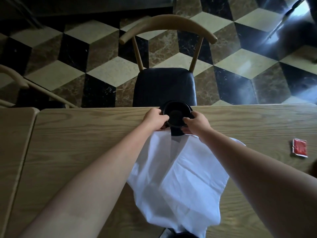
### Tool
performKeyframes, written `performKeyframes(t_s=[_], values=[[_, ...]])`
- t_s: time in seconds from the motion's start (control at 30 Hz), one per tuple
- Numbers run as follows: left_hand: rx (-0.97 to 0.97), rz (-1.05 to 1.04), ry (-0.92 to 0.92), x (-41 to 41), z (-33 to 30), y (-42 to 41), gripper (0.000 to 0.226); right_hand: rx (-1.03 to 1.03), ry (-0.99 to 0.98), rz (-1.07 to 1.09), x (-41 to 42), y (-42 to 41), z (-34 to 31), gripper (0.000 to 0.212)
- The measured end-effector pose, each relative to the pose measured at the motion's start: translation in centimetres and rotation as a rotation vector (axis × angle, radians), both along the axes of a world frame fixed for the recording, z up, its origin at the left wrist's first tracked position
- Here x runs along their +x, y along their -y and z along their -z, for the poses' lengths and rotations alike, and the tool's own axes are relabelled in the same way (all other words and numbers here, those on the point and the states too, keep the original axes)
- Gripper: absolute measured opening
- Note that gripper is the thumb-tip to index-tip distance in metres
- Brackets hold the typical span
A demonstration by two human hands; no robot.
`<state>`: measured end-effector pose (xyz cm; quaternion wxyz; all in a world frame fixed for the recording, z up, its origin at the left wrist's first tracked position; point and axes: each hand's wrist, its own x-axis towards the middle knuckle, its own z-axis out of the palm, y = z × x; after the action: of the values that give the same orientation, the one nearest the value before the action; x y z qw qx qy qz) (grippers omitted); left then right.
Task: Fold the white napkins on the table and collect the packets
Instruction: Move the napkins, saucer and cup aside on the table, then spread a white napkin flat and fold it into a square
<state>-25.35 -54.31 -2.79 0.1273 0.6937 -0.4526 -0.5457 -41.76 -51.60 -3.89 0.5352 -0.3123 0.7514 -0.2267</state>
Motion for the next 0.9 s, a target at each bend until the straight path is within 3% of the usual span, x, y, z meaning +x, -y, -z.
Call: performKeyframes(t_s=[0.37,0.43,0.53,0.63,0.7,0.77,0.9], values=[[-0.003,-0.027,-0.029,0.4,1.8,0.1,0.05,0.016,0.062,-0.025,-0.4,-0.2,0.0,0.024],[-0.031,-0.003,0.001,0.2,1.6,-0.1,0.046,0.018,0.042,-0.03,-0.5,-0.2,0.2,0.028],[-0.251,0.014,0.228,0.3,-0.3,-0.6,0.041,0.001,-0.116,-0.063,-0.6,-0.4,0.0,0.049],[-0.468,-0.173,0.21,1.5,-3.3,-2.8,0.029,-0.063,-0.24,-0.041,-0.9,-2.0,-1.3,0.083],[-0.554,-0.259,0.135,2.9,-4.5,-6.2,0.017,-0.172,-0.226,0.039,-1.0,-5.0,-2.5,0.073],[-0.547,-0.318,0.092,4.2,-4.4,-11.1,0.007,-0.255,-0.173,0.12,-0.9,-9.5,-3.2,0.049],[-0.308,-0.402,-0.093,5.2,-2.2,-22.2,0.006,-0.198,-0.025,0.251,0.5,-19.6,-3.6,0.01]])
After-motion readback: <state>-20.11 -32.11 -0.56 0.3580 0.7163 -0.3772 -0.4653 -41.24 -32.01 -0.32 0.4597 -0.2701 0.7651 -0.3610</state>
